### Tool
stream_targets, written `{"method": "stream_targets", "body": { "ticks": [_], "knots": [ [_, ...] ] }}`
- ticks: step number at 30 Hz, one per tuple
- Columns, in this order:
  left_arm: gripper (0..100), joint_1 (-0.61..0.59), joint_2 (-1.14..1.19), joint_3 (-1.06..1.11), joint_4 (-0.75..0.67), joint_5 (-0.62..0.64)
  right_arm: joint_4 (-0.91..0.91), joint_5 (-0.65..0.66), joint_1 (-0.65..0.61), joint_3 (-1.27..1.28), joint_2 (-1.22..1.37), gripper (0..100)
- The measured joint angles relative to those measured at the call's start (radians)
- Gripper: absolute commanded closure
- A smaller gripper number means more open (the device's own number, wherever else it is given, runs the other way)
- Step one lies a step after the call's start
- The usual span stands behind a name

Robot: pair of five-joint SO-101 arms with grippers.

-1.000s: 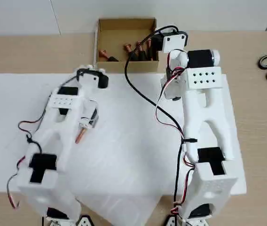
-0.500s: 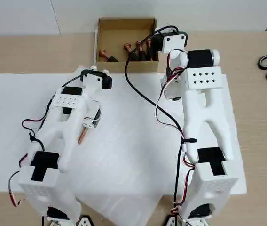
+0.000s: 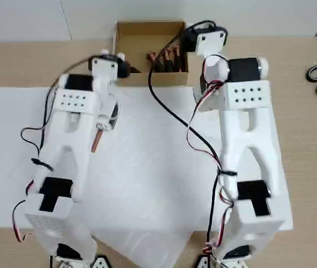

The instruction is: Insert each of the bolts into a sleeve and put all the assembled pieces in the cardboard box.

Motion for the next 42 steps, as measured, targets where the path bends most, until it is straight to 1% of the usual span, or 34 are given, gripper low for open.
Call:
{"method": "stream_targets", "body": {
  "ticks": [2,4,6,8,12,16,18,22,28,35,42],
  "knots": [
    [100,0.0,0.0,-0.087,0.055,0.003,0.0,0.0,0.0,0.0,-0.068,99.5],
    [100,0.0,-0.002,-0.146,0.071,0.023,0.0,0.0,0.0,0.0,-0.14,99.5],
    [100,0.0,-0.034,-0.16,0.077,0.035,0.0,0.0,0.0,0.0,-0.212,99.5],
    [100,0.005,-0.106,-0.16,0.08,0.037,0.0,0.0,0.0,0.029,-0.287,99.5],
    [100,0.009,-0.325,-0.117,0.08,0.034,0.002,0.0,0.0,0.147,-0.433,99.5],
    [100,0.009,-0.534,0.006,0.077,0.037,0.002,0.0,0.0,0.31,-0.578,99.5],
    [100,0.009,-0.624,0.095,0.052,0.034,-0.005,0.0,0.0,0.391,-0.654,99.5],
    [100,0.009,-0.781,0.315,-0.055,0.035,-0.08,0.0,0.0,0.574,-0.79,99.5],
    [100,0.009,-0.967,0.623,-0.209,0.037,-0.259,0.0,0.002,0.876,-0.98,99.5],
    [100,0.009,-1.112,0.792,-0.295,0.037,-0.5,0.0,0.0,1.209,-1.171,99.5],
    [100,0.009,-1.154,0.852,-0.301,0.037,-0.646,0.0,0.0,1.453,-1.313,99.5]
  ]
}}
